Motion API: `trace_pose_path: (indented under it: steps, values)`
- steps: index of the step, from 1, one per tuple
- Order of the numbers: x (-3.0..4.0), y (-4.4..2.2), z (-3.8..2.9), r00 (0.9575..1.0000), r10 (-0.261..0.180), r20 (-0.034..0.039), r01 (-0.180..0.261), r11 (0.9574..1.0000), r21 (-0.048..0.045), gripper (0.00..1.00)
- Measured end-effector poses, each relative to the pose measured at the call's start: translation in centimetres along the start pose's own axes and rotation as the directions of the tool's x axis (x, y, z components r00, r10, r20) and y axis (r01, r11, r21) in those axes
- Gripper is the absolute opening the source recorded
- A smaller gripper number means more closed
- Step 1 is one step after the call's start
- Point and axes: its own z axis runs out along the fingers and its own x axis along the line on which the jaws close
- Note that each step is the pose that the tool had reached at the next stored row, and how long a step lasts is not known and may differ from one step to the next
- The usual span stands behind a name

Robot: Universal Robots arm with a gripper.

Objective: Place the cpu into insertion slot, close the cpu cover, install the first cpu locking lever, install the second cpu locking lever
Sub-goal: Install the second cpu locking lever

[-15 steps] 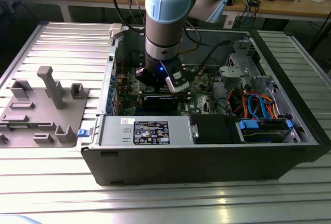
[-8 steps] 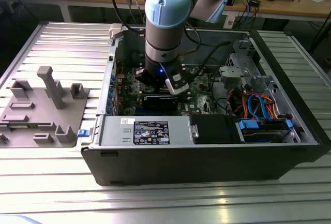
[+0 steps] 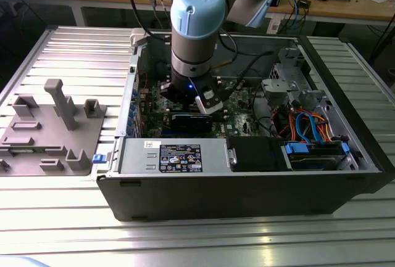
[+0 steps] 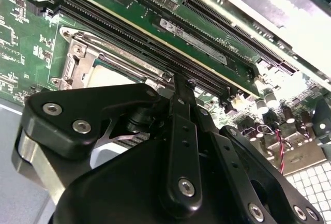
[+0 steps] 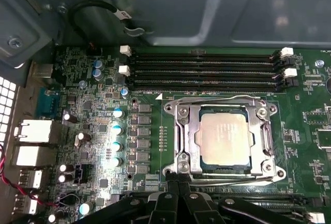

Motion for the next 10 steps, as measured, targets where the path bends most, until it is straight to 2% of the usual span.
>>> trace_pose_path:
  steps: [5,10]
  values:
    - [0.15,-0.05,0.2,1.0,0.0,0.0003,0.0,0.9998,-0.0177,0.11]
    - [0.24,-0.11,0.44,1.0,-0.001,0.0006,0.001,0.9995,-0.0312,0.11]
